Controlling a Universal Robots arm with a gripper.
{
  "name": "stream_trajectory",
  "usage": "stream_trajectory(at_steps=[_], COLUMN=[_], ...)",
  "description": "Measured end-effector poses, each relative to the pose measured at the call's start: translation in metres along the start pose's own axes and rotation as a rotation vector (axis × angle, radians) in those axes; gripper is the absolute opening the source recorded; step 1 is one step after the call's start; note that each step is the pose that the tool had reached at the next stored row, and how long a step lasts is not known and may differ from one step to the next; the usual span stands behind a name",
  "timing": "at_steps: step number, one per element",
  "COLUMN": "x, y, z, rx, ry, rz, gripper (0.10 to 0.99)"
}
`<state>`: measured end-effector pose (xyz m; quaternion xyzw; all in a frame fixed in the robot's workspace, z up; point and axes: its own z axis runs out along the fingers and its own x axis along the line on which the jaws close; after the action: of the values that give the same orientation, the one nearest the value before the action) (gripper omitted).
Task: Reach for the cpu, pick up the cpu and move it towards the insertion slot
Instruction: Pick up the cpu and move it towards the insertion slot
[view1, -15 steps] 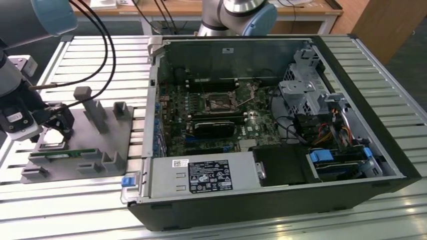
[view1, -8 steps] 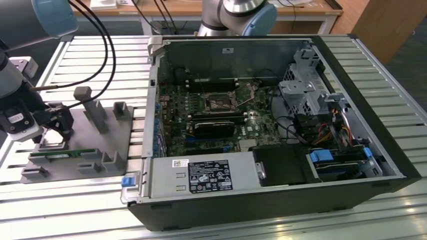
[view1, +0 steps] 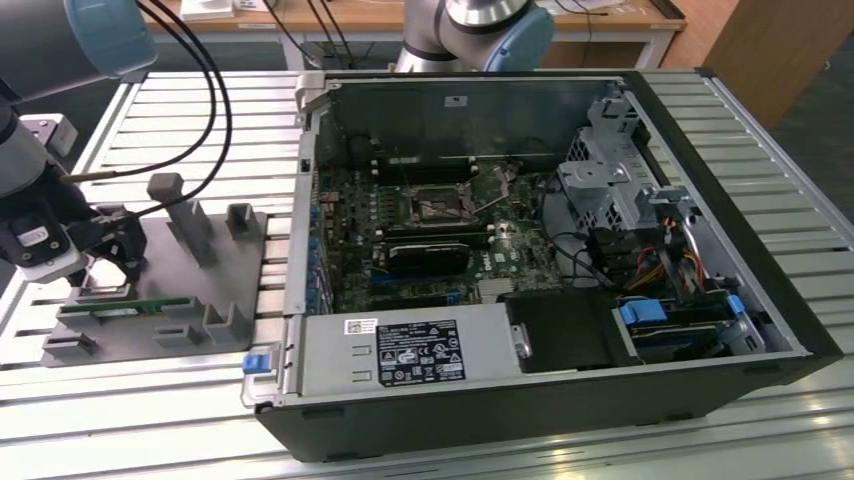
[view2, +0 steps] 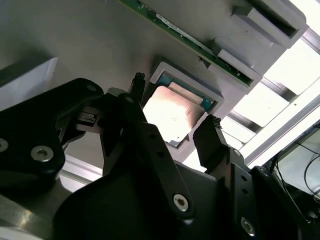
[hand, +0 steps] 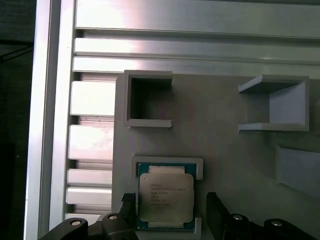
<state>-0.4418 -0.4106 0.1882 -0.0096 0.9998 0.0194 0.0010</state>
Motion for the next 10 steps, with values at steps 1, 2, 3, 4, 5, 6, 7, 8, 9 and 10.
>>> stream_trajectory(at_steps=[1, 2, 3, 4, 5, 6, 7, 8, 9, 10], x=[0.0003, 0.0006, 0.0007, 0.0008, 0.0011, 0.0013, 0.0013, 0.0014, 0.0015, 0.0015], y=[0.0002, 0.0003, 0.0005, 0.0007, 0.0009, 0.0011, 0.0013, 0.0013, 0.0013, 0.0013], z=[0.0004, 0.0008, 0.0014, 0.0020, 0.0024, 0.0028, 0.0031, 0.0032, 0.0033, 0.0034], rx=[0.000, 0.000, 0.000, 0.000, 0.000, 0.000, 0.000, 0.000, 0.000, 0.000], ry=[0.0001, 0.0002, 0.0000, 0.0000, 0.0000, 0.0001, 0.0002, 0.0005, 0.0007, 0.0005], rz=[0.000, 0.000, 0.000, 0.000, 0.000, 0.000, 0.000, 0.000, 0.000, 0.000], gripper=[0.671, 0.671, 0.671, 0.671, 0.671, 0.671, 0.655, 0.655, 0.592, 0.592])
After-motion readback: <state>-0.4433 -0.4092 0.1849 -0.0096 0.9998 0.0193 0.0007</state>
